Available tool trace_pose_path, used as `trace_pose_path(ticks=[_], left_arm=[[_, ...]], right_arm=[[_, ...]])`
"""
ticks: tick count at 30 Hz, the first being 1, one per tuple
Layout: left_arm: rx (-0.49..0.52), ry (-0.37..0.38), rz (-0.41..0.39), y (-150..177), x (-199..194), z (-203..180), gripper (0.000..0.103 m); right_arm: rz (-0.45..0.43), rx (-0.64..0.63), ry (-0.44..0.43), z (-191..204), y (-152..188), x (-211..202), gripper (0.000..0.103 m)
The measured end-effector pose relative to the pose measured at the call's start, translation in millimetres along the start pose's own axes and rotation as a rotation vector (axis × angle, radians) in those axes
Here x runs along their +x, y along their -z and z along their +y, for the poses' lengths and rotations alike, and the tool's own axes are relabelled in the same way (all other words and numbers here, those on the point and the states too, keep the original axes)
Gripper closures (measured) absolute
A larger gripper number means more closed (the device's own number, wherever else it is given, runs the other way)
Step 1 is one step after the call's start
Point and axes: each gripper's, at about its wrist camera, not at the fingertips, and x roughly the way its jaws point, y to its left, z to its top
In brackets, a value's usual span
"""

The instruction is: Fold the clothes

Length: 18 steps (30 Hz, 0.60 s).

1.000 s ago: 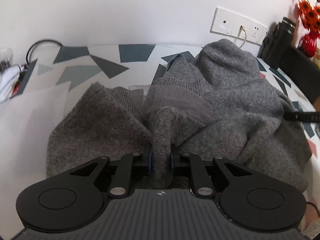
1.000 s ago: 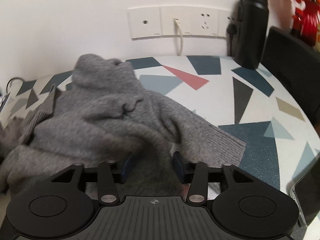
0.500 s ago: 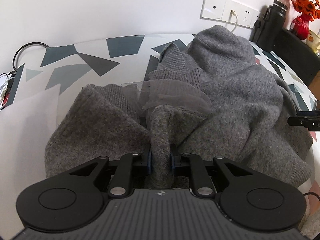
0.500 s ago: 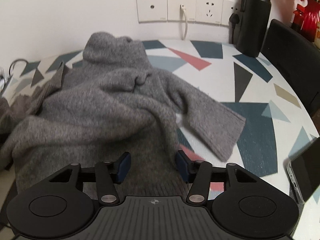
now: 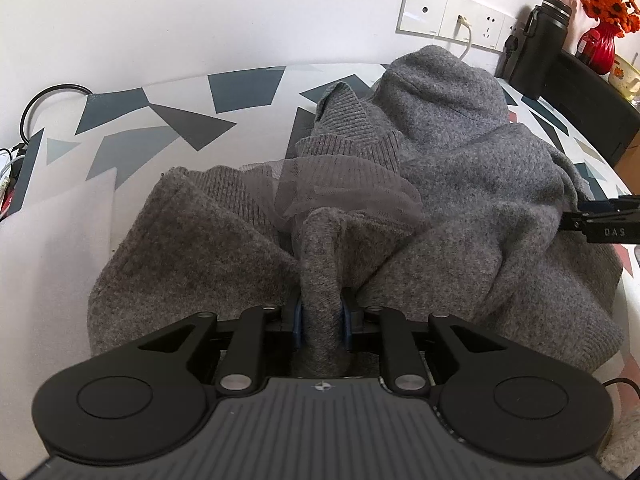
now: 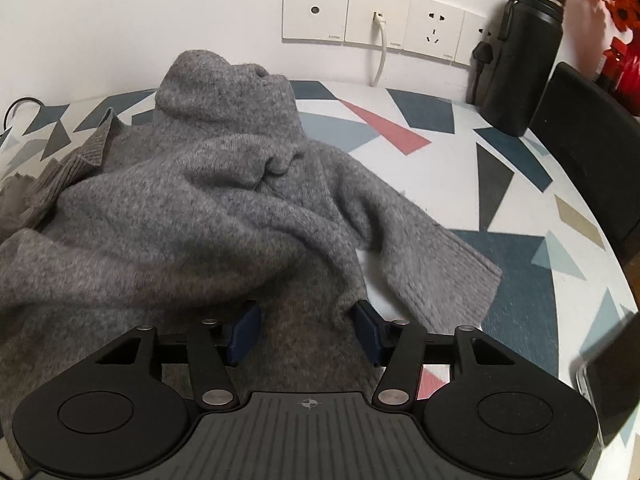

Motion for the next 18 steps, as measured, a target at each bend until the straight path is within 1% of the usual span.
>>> trace_pose_path(ticks=[3, 4, 9, 15, 18], left_arm=[[0.002, -0.002, -0.001, -0.1, 0.4, -0.7, 0.083], [0.004, -0.004, -0.001, -0.2, 0.7, -1.0, 0.083], [0.000, -0.012, -0.006, 0.7, 0.5, -2.8, 0.083], [-0.012, -0.023, -0.014, 2.6, -0.6, -4.8, 0.083], [-0.014, -0.026, -0.015, 2.2, -0.5, -4.9, 0.083]], right_arm=[[0.015, 0.065, -0.031, -11.6, -6.8, 8.6, 0.044], [0.020, 0.075, -0.038, -13.9, -9.1, 10.3, 0.044], [0.048, 0.037, -0.052, -11.8, -19.6, 17.1, 0.047], [0.037, 0.037, -0.043, -7.6, -20.4, 18.7, 0.051], [0.041, 0.032, -0.047, -8.1, -23.4, 20.3, 0.051]])
